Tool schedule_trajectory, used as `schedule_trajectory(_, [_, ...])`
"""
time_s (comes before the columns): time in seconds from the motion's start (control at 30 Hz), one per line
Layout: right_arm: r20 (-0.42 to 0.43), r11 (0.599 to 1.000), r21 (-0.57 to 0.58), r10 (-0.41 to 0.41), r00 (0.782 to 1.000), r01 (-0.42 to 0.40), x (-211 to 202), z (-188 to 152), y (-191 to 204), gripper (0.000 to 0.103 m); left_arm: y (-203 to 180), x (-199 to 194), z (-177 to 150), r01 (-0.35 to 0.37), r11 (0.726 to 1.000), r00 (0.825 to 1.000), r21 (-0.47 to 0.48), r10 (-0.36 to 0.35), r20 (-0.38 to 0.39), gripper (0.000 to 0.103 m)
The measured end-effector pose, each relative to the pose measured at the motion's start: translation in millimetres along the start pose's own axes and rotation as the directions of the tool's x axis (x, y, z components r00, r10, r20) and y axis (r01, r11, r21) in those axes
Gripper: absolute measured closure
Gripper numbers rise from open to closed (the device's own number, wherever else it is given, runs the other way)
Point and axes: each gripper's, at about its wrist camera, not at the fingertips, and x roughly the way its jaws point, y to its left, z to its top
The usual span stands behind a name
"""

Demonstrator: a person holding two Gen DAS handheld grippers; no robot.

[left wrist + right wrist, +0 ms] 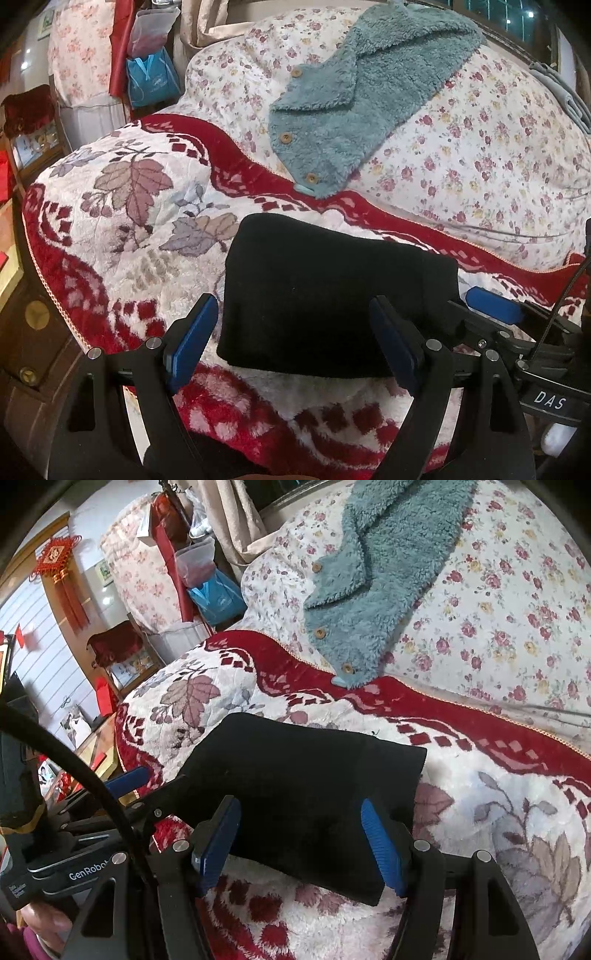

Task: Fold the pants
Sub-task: 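Open both tools and release the folded pants on the blanket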

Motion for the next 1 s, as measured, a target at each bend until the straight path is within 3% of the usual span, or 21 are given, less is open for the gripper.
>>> schedule_trajectory(1.0, [-0.038,1.000,0.014,0.006,0.999,-0.005,20,-3,2,0.037,6,14,0,0.004,1.000,1.000,-0.021,-0.004,-0.023,0.019])
